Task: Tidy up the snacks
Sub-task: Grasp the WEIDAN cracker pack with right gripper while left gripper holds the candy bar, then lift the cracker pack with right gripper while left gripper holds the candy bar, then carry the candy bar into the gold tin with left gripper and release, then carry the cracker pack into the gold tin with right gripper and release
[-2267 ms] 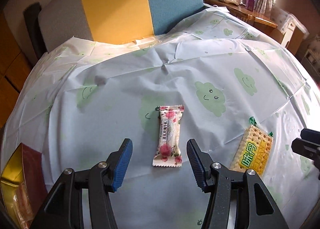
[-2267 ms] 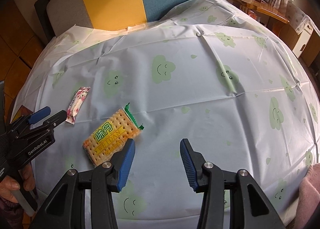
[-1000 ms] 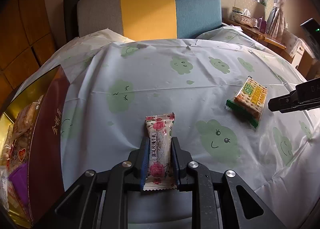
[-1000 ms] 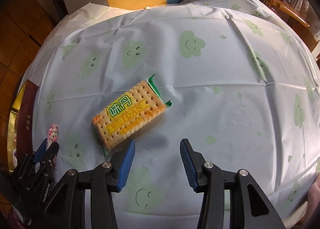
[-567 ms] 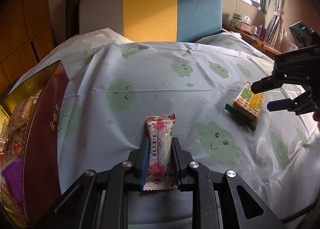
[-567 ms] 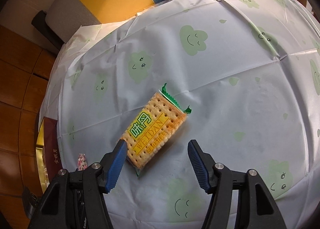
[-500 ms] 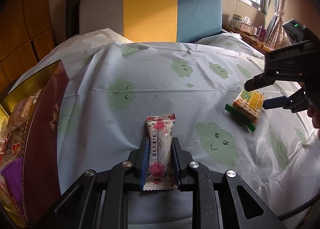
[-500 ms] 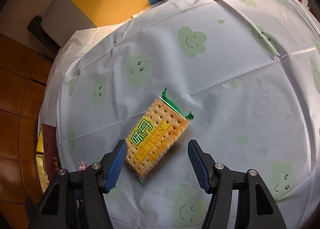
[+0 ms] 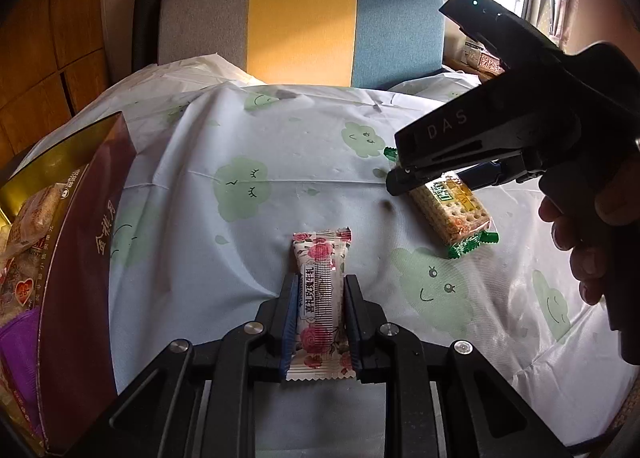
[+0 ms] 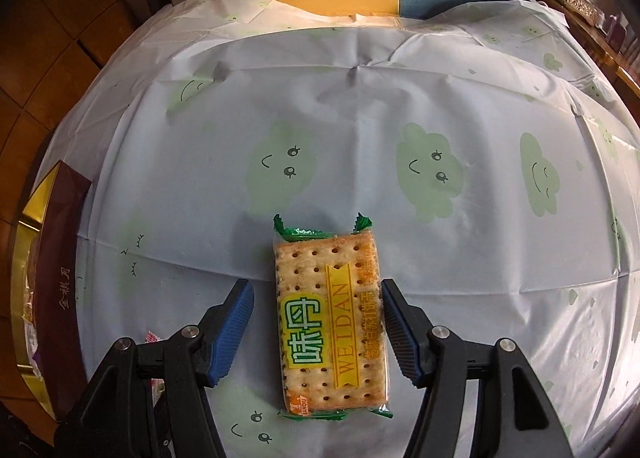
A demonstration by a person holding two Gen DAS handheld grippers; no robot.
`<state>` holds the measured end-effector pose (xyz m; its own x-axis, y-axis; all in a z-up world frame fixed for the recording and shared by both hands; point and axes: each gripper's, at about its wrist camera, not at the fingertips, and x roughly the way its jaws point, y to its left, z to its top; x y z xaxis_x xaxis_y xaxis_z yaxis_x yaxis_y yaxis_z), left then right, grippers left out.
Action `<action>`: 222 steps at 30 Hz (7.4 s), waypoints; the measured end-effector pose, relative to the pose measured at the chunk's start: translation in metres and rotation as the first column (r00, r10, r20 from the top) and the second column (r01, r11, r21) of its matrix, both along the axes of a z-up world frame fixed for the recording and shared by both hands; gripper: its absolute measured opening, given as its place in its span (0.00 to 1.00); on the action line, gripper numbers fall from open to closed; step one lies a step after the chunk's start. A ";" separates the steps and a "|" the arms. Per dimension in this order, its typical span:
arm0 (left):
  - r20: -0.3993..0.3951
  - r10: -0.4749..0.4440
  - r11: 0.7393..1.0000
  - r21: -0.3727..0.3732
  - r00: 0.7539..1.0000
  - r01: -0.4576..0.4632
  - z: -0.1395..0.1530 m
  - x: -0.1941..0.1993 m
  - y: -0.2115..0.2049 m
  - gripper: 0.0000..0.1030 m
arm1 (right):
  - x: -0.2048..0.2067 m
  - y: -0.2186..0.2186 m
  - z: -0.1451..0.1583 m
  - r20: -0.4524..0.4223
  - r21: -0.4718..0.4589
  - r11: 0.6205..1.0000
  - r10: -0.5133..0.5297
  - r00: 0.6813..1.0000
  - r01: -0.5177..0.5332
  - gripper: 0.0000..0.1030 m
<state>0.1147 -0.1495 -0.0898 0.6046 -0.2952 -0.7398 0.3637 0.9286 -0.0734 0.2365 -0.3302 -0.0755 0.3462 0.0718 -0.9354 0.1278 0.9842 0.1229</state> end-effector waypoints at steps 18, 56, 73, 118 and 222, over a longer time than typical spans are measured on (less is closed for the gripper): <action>0.017 0.001 0.999 0.039 1.000 -0.002 -0.001 0.000 -0.009 0.22 | -0.103 -0.024 -0.006 -0.034 -0.084 0.982 0.168 0.985 -0.171 0.47; 0.040 -0.010 0.990 0.144 0.999 0.004 0.004 -0.010 -0.015 0.21 | -0.120 0.014 -0.006 -0.033 -0.211 0.934 0.287 0.957 -0.287 0.48; 0.054 -0.005 0.998 0.067 0.999 0.001 0.046 -0.043 0.007 0.21 | -0.127 0.022 -0.010 -0.027 -0.262 0.915 0.312 0.950 -0.308 0.48; -0.200 0.452 0.852 -0.192 0.869 -0.487 0.053 0.006 0.258 0.34 | -0.137 0.031 -0.008 -0.018 -0.310 0.898 0.322 0.946 -0.312 0.47; -0.001 0.569 0.822 0.005 0.822 -0.569 0.069 -0.046 0.267 0.39 | -0.086 0.287 0.052 0.272 0.017 0.850 0.502 0.821 -0.526 0.63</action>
